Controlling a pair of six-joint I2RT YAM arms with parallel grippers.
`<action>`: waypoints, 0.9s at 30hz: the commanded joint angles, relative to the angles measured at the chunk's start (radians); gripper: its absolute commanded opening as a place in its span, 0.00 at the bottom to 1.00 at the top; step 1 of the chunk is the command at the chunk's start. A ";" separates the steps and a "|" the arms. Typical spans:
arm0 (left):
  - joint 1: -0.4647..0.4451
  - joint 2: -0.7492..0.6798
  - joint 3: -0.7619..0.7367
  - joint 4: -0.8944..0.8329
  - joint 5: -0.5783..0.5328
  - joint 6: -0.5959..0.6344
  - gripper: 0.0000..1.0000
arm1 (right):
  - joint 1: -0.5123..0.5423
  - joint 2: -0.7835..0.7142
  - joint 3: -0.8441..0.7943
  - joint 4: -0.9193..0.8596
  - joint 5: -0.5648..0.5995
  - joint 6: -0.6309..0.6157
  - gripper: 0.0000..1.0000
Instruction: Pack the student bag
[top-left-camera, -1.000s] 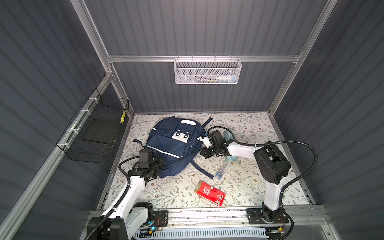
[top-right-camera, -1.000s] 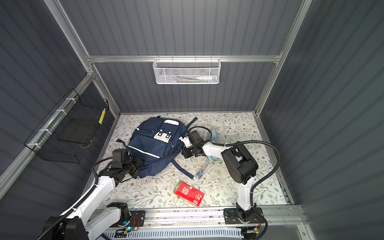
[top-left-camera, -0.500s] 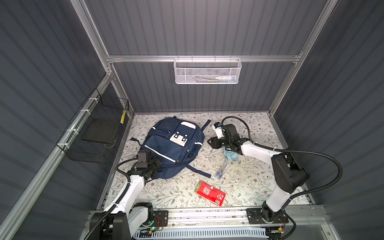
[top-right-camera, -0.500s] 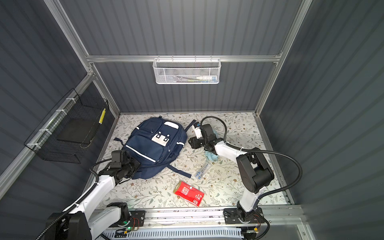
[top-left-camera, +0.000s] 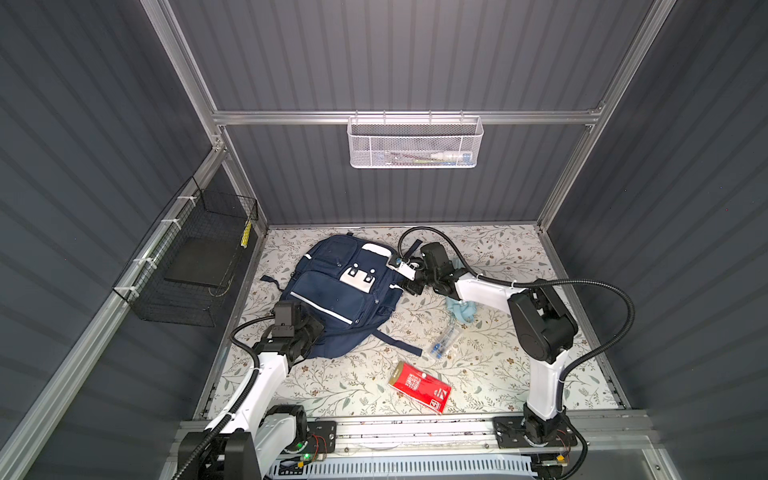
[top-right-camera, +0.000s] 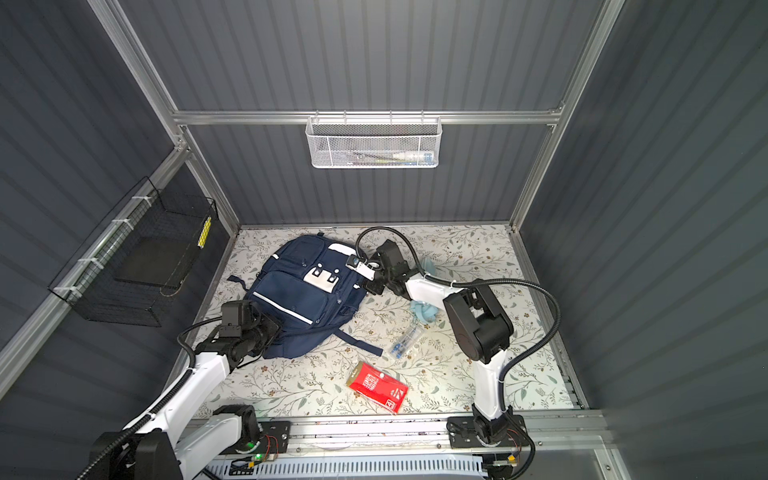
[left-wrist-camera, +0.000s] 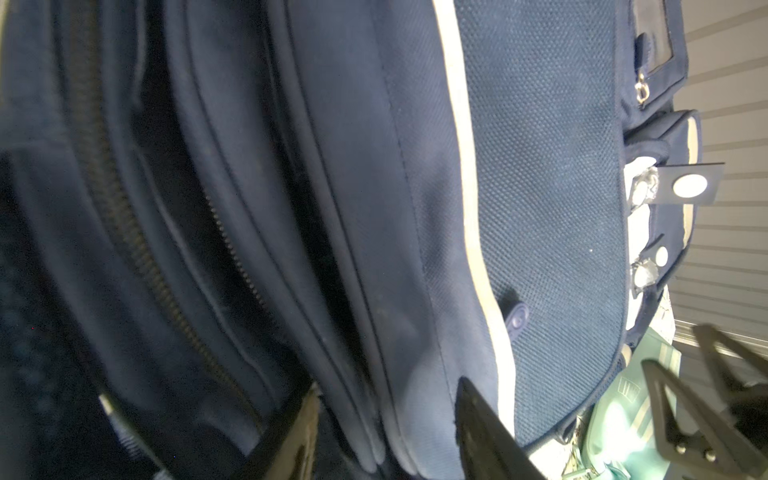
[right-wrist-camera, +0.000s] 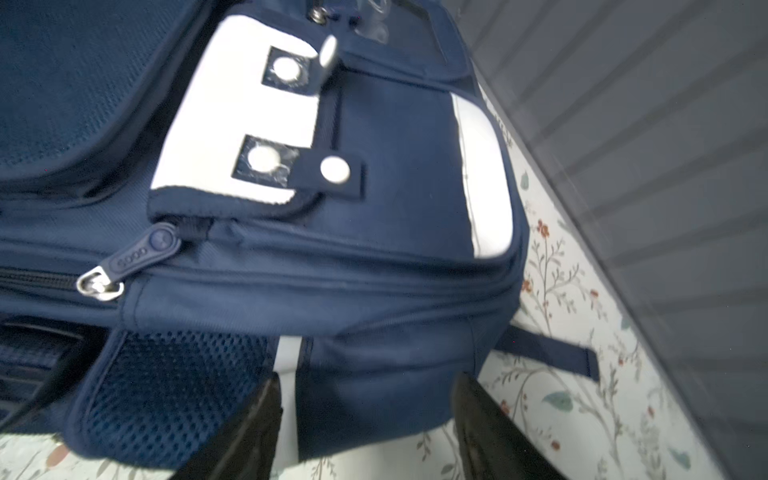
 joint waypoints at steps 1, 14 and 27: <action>0.005 -0.014 -0.003 -0.004 0.008 -0.007 0.54 | 0.009 0.021 0.047 -0.145 0.006 -0.203 0.67; 0.005 -0.016 -0.018 0.027 0.035 -0.023 0.54 | 0.105 0.194 0.136 -0.166 0.135 -0.408 0.48; 0.005 0.287 0.195 0.166 0.019 0.062 0.53 | 0.167 -0.136 -0.176 -0.109 0.142 -0.075 0.00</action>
